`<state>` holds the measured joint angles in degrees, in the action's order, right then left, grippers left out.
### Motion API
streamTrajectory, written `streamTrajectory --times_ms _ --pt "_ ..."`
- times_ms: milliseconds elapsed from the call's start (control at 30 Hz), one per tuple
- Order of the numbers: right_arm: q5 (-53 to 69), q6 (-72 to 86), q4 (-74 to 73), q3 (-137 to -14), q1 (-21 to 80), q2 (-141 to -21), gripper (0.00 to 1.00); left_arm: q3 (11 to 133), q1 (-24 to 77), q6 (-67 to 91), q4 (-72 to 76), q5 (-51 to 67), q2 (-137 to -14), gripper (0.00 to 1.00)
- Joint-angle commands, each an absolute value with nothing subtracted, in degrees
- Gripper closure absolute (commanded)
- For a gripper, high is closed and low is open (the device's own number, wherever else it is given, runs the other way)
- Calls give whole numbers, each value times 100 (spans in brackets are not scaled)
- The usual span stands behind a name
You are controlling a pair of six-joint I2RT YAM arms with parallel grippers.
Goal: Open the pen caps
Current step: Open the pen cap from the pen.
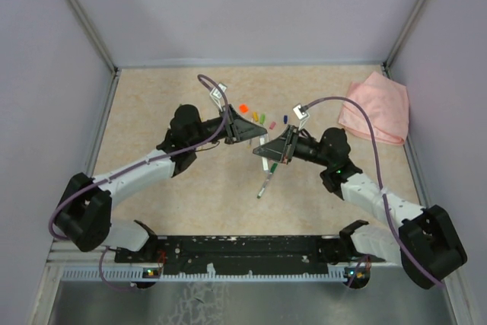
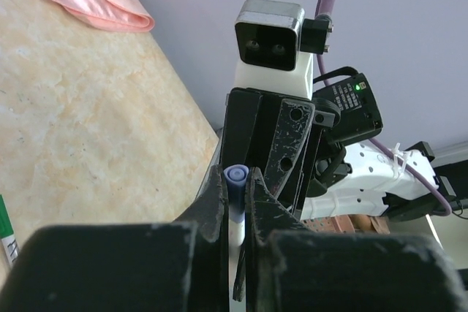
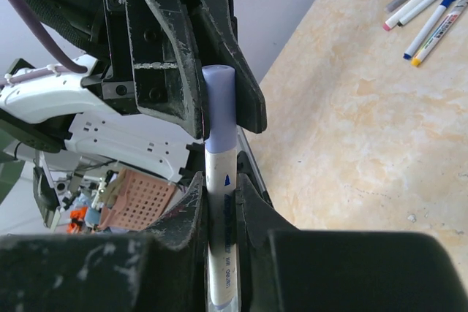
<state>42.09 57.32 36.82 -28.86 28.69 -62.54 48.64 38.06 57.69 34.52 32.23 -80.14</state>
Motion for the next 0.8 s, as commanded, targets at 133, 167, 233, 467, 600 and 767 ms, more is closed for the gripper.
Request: streamTrajectory --times_ms 133,167,233,467,600,767 --pt "4599 5859 4316 -2894 2909 -6270 100 4947 3423 5404 4054 2371 -7787 100" --pt "4619 5860 4320 -2878 2909 -6263 100 5029 3368 5262 4026 2259 -7794 100" --pt "4649 5867 4338 -2851 2909 -6236 100 5189 3215 5084 4004 2147 -7824 100" --pt "4656 5713 4058 -2830 2909 -6095 100 5660 2568 5116 4026 2206 -7974 100" --pt "4659 5521 3768 -2903 2916 -6038 100 5818 2407 5125 3923 2201 -7976 100" --pt "4558 5290 3440 -2979 2911 -5975 100 5806 2309 5103 3745 2249 -7877 100"
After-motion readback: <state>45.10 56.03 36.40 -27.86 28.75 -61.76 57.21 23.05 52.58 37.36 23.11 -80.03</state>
